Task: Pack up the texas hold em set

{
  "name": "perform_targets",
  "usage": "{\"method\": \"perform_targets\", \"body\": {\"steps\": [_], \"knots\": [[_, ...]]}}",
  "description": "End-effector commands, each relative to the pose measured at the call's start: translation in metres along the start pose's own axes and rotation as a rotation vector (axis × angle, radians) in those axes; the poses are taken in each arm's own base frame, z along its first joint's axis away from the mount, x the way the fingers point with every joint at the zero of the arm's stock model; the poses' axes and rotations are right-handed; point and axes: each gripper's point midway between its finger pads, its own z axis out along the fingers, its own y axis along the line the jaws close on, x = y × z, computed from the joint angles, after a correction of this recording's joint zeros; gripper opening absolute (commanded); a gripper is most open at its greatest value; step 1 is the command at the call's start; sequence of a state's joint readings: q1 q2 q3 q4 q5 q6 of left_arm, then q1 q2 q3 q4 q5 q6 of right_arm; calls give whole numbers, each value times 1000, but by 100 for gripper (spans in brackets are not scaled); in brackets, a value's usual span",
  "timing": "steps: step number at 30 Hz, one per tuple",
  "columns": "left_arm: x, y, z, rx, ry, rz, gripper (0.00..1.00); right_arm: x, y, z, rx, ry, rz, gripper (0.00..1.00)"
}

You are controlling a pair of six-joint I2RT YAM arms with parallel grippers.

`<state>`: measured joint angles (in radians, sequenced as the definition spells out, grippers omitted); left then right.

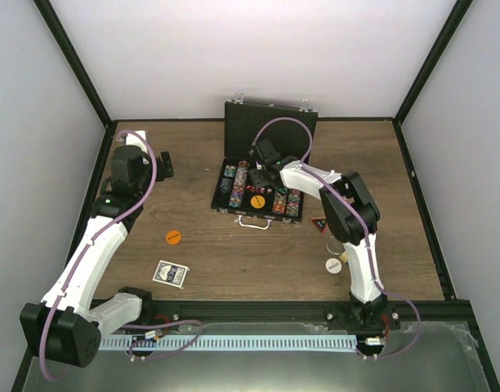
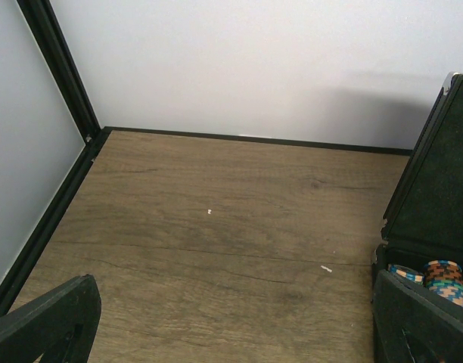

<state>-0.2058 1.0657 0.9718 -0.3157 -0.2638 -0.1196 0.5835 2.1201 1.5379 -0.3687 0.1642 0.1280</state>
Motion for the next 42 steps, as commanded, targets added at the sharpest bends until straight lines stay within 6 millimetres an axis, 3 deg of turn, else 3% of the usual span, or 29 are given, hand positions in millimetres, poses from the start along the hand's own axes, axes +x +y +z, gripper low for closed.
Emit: {"method": "perform_targets", "body": {"steps": [1, 5, 9, 13, 17, 22, 29, 32, 35, 42], "knots": [[-2, -3, 1, 11, -12, -4, 100, -22, -5, -11, 3, -48, 11, 58], [-2, -3, 1, 11, -12, -4, 100, -27, -1, -29, -33, -70, 22, 57], [-2, -3, 1, 10, -12, -4, 100, -32, 2, -59, -89, -120, 46, 58], [-8, 3, -5, -11, -38, -18, 100, -19, 3, -97, -146, -166, 72, 72], [-14, 7, -14, -25, -80, -26, 100, 15, -11, -131, -124, -173, 115, 85], [-9, 7, -7, -35, -56, -14, 100, 69, -50, -172, -14, -156, 256, 99], [-6, 3, -5, -14, -41, -14, 100, 158, -122, -210, 172, -112, 653, 100], [-6, 4, -4, -22, -41, -11, 100, 169, -139, -228, 236, -153, 797, 100], [-5, 3, -3, -16, -32, -9, 100, 181, -149, -226, 211, -105, 911, 100], [-7, -3, -6, 23, -34, -18, 100, 242, -157, -204, 146, 159, 1195, 100]]}}
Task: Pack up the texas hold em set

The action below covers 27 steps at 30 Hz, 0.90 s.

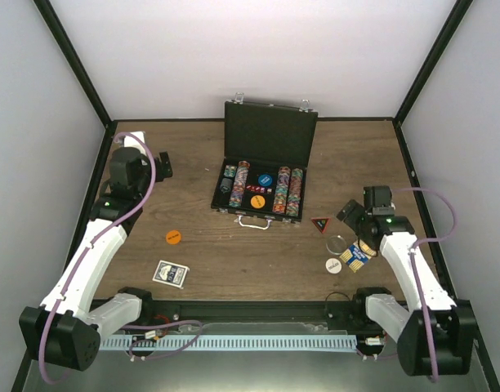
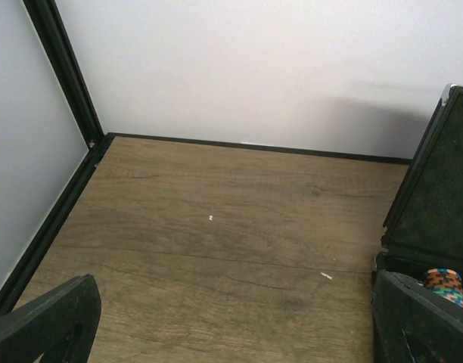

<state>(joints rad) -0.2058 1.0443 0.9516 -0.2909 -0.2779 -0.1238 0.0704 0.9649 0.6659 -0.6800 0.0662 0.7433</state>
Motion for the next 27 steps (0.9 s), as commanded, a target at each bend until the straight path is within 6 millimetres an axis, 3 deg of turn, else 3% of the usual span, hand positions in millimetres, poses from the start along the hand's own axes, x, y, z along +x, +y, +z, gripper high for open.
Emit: {"method": "perform_targets", "body": {"steps": [1, 6, 12, 18, 27], "knots": [[-5, -8, -2, 39, -7, -9, 100, 34, -27, 6, 49, 202, 169, 100], [-7, -9, -6, 44, -17, -6, 100, 26, -55, 1, 231, 179, 203, 100], [-10, -15, -11, 51, -31, 7, 100, 53, -81, 11, 417, 310, 279, 100], [-10, -19, -13, 53, -35, 22, 100, 34, -78, 13, 448, 265, 267, 100], [-10, -20, -13, 58, -35, 22, 100, 56, -81, 23, 393, 289, 310, 99]]}}
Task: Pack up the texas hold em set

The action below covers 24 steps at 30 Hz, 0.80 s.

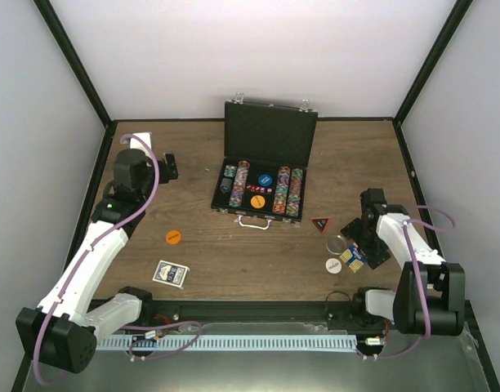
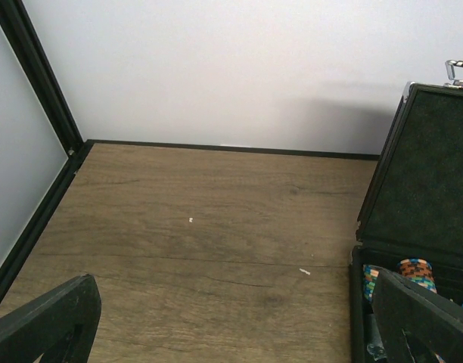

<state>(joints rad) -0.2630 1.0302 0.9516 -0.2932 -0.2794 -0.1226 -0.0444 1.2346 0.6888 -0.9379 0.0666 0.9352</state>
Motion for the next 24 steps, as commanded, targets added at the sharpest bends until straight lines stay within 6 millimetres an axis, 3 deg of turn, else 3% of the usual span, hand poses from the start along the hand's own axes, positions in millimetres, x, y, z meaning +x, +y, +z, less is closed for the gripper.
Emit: {"method": "perform_targets", "body": {"steps": [1, 24], "knots": [[-9, -1, -5, 5, -25, 4, 100, 0, -1, 2, -29, -13, 48, 99], [-8, -1, -4, 3, -23, 4, 100, 13, -7, 24, -45, 13, 77, 80]]}}
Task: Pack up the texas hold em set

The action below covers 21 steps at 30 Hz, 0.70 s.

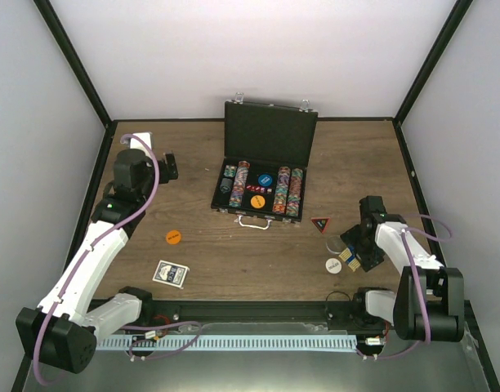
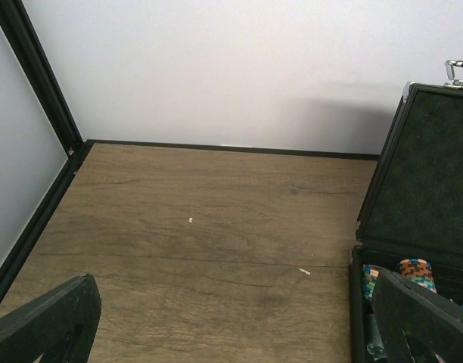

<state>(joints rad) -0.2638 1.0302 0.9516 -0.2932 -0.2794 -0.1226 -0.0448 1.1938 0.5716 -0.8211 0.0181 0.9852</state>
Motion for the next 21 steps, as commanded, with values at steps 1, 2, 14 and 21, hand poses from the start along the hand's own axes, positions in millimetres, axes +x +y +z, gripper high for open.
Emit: {"method": "perform_targets", "body": {"steps": [1, 2, 14, 21], "knots": [[-8, -1, -4, 3, -23, 4, 100, 0, -6, 3, 11, -6, 25, 79], [-8, -1, -5, 2, -23, 4, 100, -1, -5, 2, 5, -9, 26, 78], [-7, 0, -2, -3, -18, 6, 100, -9, 45, -19, -231, -40, -207, 74], [-1, -1, 3, -5, 2, 10, 100, -4, 92, -51, -518, -80, -343, 69]]}}
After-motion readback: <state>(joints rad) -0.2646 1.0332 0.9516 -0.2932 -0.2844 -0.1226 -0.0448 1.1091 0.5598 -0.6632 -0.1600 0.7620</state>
